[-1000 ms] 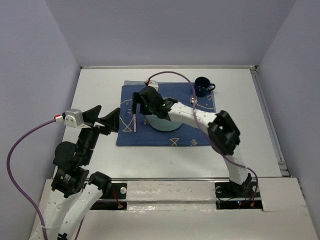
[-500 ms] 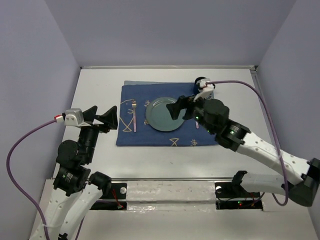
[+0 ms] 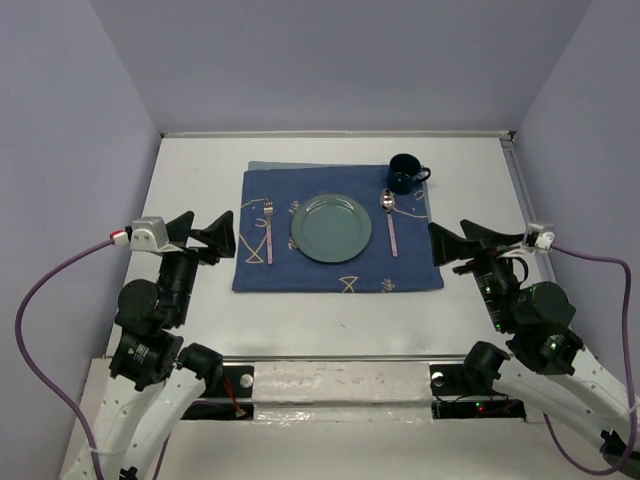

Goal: Set the dinner table for one person

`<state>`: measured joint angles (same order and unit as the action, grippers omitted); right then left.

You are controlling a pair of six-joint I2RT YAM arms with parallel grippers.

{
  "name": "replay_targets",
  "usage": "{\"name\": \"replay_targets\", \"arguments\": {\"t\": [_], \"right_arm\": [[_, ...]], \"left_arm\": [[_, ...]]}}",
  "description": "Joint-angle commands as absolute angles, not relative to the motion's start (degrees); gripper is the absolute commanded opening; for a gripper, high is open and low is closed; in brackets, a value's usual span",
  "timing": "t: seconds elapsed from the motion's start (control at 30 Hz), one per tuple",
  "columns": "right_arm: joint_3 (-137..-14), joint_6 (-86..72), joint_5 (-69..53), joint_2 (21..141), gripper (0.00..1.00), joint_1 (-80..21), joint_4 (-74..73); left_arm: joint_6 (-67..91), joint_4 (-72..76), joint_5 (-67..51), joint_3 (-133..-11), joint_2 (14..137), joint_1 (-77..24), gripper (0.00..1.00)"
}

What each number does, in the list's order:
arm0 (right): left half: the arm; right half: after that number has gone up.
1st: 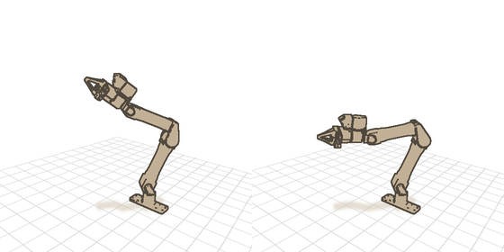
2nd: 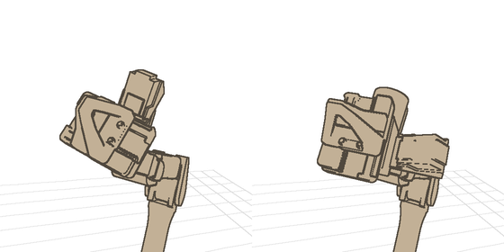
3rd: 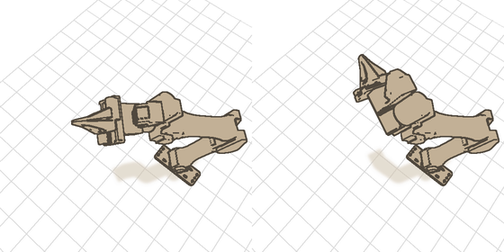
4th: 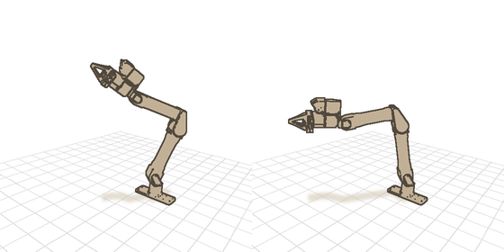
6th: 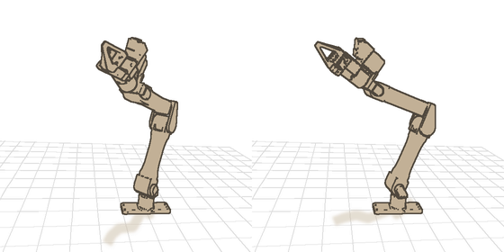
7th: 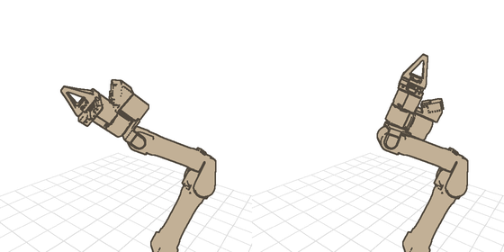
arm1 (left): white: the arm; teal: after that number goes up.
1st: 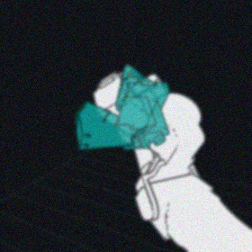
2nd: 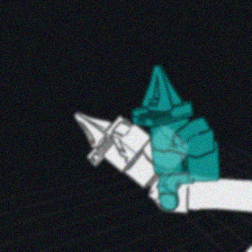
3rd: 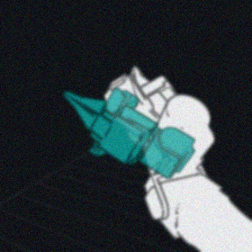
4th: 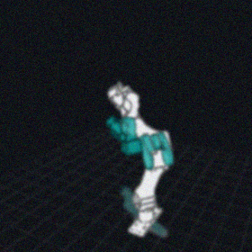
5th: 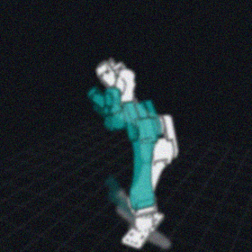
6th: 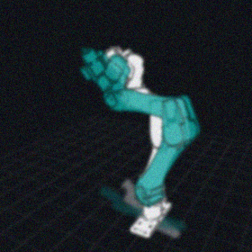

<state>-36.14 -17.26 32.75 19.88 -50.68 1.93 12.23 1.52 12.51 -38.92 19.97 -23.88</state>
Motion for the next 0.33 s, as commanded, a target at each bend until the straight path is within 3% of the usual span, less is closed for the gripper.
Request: {"name": "replay_targets", "arguments": {"t": [0.0, 0.3], "right_arm": [[-38.13, -14.16, 34.72, 21.09, 1.0, -50.71, 2.64], [-42.98, -10.63, 36.91, 23.64, 1.0, -50.71, 1.14]], "left_arm": [[12.66, 5.54, 10.11, -41.3, 20.21, -23.55, 0.99], [13.89, 5.63, 7.82, -42.81, 19.86, -23.55, 0.99]]}}
